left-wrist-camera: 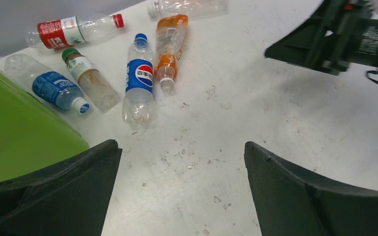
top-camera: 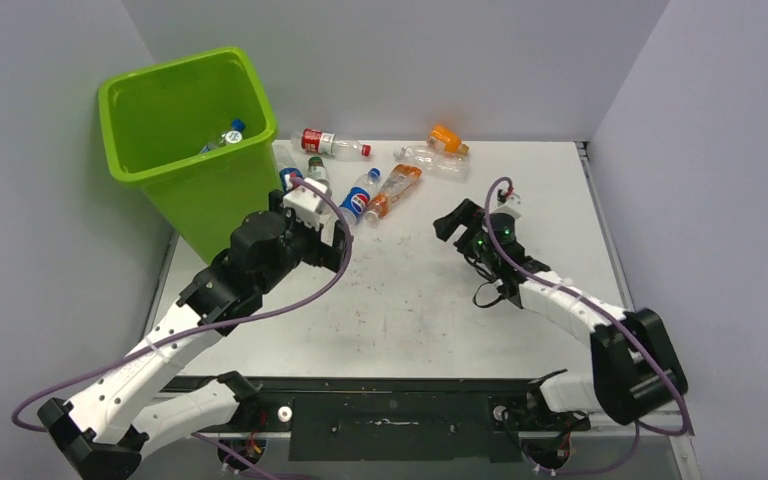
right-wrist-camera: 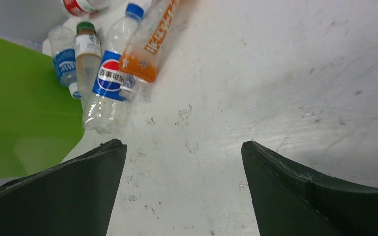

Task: Put the plastic bottles in the bin
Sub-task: Pick up the plastic bottle at the center of the board.

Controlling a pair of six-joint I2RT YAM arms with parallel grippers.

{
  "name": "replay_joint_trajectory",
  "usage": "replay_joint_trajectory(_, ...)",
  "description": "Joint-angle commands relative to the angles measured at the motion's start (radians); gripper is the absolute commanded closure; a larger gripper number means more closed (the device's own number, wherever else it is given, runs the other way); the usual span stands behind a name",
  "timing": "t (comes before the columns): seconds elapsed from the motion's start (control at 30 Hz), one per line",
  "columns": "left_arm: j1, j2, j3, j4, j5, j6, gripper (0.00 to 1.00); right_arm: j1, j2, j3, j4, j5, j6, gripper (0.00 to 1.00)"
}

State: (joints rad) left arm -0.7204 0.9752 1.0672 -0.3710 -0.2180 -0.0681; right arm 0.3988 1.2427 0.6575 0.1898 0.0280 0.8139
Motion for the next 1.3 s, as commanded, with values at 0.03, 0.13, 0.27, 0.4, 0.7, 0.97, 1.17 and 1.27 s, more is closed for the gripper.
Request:
replay_joint_trajectory(0.03,0.001,-0.127,-0.099,0.089,0.109,-0.012,0.04,0.057,0.24,0.118,0.216,-0.096,0.136,0.1)
replay_joint_trajectory(0.13,0.001,-0.189,-0.191,0.167,0.105,-0.014,0.04,0.064,0.382,0.209,0.238,-0.097,0.177,0.1)
replay_joint_trajectory(0.27,-0.001,-0.259,-0.277,0.246,0.05,-0.031,0.04,0.039,0.541,0.331,0.3,-0.111,0.255,0.1)
replay_joint_trajectory(0.4,-0.001,-0.301,-0.328,0.275,-0.019,-0.063,0.04,0.035,0.696,0.527,0.263,-0.107,0.271,0.1)
replay_joint_trajectory(0.7,-0.001,-0.31,-0.337,0.246,-0.078,-0.045,0.04,0.01,0.967,0.874,0.013,-0.032,0.236,0.1)
replay_joint_trajectory(0.97,-0.006,-0.319,-0.343,0.246,-0.09,-0.038,0.04,-0.002,1.088,1.004,-0.021,-0.02,0.267,0.06)
replay_joint_trajectory(1.17,-0.007,-0.316,-0.345,0.246,-0.097,-0.032,0.04,-0.006,1.174,1.066,-0.035,-0.046,0.288,0.08)
replay_joint_trajectory(1.27,-0.009,-0.314,-0.345,0.246,-0.101,-0.03,0.04,-0.008,1.172,1.033,-0.016,-0.034,0.294,0.21)
